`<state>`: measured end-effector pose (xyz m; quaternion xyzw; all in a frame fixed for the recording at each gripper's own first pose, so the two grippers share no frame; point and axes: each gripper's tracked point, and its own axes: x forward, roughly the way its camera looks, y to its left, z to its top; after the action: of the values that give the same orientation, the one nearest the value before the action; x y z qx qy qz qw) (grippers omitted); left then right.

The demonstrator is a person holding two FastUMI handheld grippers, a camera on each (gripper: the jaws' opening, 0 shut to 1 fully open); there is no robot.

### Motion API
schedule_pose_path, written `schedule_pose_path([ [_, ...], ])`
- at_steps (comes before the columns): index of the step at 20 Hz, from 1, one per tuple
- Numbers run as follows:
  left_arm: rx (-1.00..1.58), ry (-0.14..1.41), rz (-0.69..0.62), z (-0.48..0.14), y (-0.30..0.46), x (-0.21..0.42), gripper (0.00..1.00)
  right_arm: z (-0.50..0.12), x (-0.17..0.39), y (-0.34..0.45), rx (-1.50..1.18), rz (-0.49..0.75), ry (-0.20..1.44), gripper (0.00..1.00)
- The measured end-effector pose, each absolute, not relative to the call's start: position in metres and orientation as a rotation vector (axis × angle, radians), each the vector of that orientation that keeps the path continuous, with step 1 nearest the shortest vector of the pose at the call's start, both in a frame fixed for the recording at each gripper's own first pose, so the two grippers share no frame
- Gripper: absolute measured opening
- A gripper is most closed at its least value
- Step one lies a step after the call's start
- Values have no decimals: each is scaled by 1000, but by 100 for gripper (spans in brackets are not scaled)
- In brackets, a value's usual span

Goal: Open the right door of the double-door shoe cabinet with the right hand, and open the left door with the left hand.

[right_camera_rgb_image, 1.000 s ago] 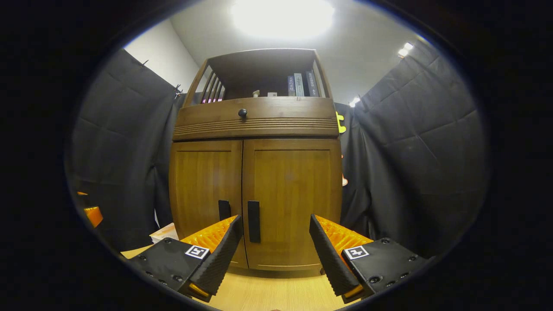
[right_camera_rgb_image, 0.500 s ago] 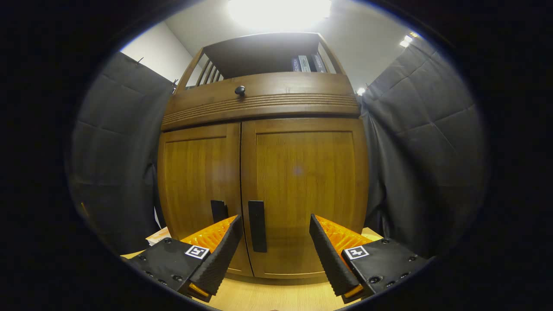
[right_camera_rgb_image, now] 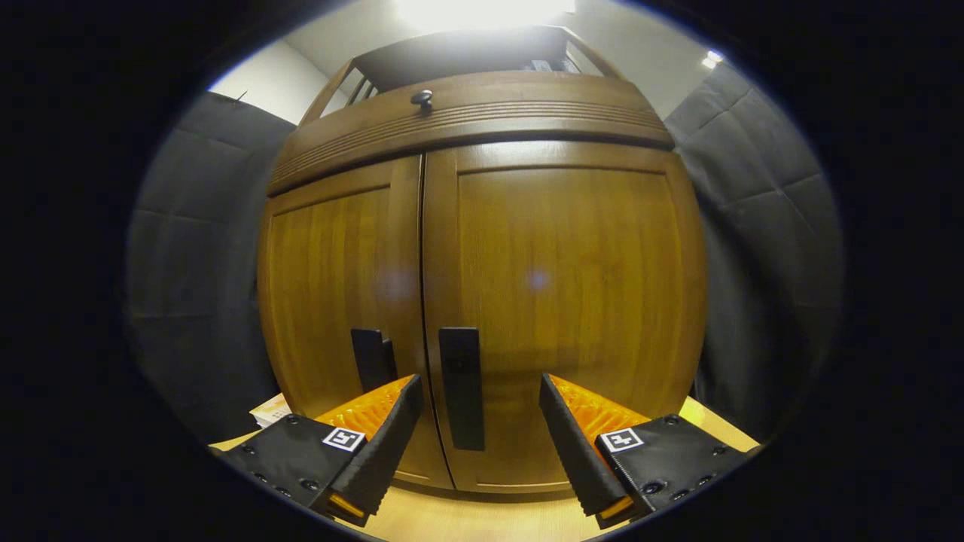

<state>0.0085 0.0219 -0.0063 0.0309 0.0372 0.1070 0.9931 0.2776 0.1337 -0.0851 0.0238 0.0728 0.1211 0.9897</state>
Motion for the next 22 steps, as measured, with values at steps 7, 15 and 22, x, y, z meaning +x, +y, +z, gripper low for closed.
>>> schedule_pose_path([
  [7,81,107,255,-6,24,8,95,-101,310,152,65,250,169,81],
  [15,73,122,263,-5,25,9,96,-109,314,159,40,241,199,20],
  [22,73,96,245,0,23,8,96,-99,306,156,51,253,214,23],
])
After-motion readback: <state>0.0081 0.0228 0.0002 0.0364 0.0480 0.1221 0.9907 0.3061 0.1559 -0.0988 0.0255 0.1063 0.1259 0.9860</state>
